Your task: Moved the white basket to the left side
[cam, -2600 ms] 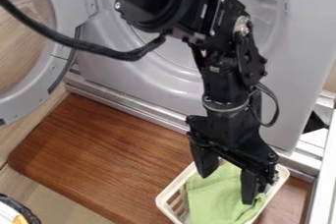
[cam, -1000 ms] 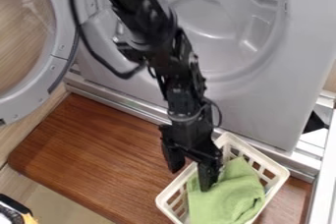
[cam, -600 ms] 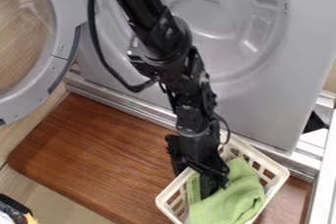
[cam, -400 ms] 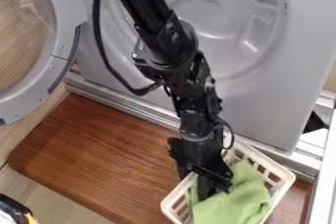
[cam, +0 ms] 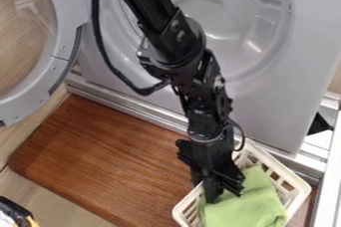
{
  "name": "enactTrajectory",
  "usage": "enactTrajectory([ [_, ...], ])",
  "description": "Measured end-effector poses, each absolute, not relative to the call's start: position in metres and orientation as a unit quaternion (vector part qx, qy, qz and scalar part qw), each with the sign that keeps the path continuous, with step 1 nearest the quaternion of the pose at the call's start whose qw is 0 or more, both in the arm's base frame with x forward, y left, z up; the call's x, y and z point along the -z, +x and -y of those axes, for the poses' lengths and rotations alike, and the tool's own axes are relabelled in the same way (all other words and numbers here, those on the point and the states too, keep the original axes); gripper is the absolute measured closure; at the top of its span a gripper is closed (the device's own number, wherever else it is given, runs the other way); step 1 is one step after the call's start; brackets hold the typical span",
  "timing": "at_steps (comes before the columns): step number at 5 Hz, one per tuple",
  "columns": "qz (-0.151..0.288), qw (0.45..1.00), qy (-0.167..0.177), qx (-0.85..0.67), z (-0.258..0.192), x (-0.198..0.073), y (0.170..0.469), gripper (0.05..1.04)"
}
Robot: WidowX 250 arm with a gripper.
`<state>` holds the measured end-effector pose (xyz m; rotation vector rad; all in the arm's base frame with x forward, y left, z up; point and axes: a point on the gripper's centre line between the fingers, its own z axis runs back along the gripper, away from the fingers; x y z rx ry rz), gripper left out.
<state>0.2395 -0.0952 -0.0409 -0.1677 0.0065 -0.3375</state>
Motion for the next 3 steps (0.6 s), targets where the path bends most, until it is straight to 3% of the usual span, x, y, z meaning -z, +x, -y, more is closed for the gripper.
enactTrajectory([
  [2, -0.007, 0.981, -0.098, 0.164, 0.083, 0.019, 0.233, 0.977],
  [3, 0.002, 0.986, -0.102, 0.13, 0.051, -0.007, 0.225, 0.977],
])
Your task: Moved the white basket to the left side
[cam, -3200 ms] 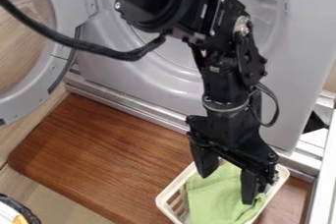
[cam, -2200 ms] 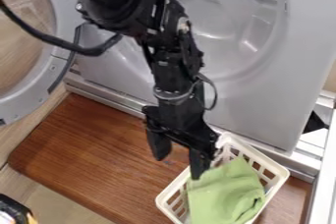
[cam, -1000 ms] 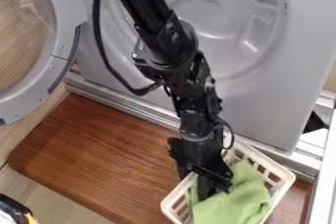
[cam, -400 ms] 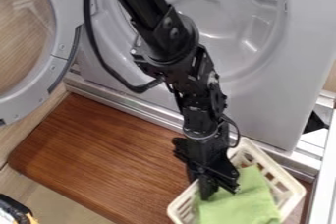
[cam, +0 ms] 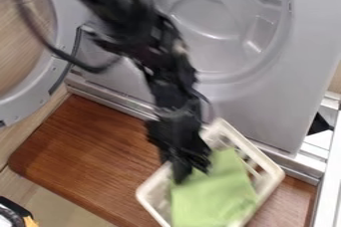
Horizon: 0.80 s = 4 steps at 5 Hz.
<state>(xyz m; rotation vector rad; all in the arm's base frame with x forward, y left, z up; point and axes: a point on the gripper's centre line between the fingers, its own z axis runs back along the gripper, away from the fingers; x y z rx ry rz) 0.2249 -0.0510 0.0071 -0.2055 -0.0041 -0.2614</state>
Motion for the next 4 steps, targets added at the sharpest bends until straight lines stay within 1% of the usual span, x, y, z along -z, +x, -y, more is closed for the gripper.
enactTrajectory([
  [1, 0.025, 0.986, -0.123, 0.108, 0.022, -0.028, 0.218, 0.977],
  [2, 0.026, 0.988, -0.133, 0.079, -0.012, -0.034, 0.212, 0.977],
  [3, 0.031, 0.99, -0.132, 0.047, -0.052, -0.033, 0.219, 0.977],
  [4, 0.022, 0.99, -0.138, 0.025, -0.08, -0.018, 0.226, 0.977],
])
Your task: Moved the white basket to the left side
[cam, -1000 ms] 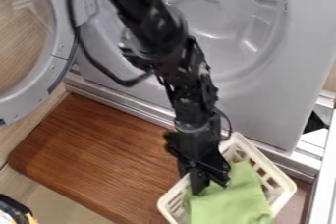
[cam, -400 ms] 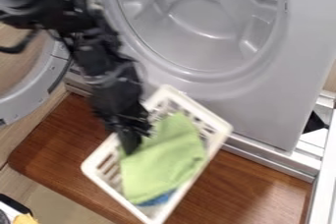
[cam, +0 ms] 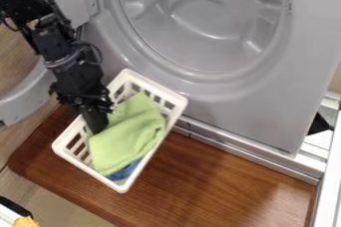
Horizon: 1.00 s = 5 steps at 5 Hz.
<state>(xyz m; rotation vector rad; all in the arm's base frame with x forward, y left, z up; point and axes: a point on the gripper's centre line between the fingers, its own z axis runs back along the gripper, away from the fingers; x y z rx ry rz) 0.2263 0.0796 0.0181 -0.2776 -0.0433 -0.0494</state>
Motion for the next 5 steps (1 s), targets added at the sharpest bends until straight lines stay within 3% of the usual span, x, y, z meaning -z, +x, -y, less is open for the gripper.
enactTrajectory([
  [2, -0.009, 0.991, -0.132, 0.013, -0.099, 0.015, 0.233, 0.977],
  [4, -0.007, 0.996, -0.078, 0.028, -0.091, 0.029, 0.236, 0.937],
  [5, -0.013, 0.996, -0.084, 0.017, -0.088, 0.036, 0.233, 0.723],
])
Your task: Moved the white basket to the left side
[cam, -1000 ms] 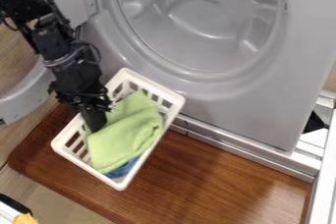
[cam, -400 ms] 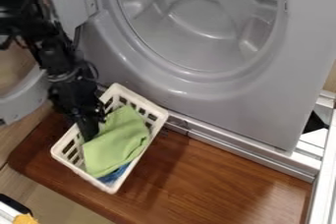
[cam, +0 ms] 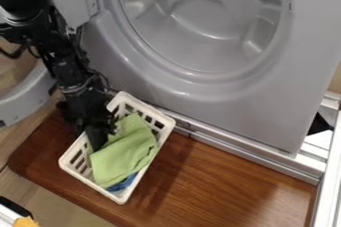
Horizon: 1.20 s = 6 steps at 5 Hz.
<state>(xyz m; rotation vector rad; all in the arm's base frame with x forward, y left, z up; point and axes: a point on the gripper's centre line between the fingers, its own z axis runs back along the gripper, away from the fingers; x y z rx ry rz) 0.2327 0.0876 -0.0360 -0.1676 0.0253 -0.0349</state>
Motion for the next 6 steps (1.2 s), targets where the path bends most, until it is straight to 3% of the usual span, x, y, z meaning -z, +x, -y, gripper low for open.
enactTrajectory([
  [2, -0.021, 0.996, -0.079, 0.02, -0.078, 0.037, 0.233, 0.127],
  [4, -0.036, 0.998, -0.058, 0.015, -0.074, 0.031, 0.228, 0.083],
  [6, -0.019, 0.999, -0.035, 0.0, -0.069, 0.0, 0.219, 0.083],
])
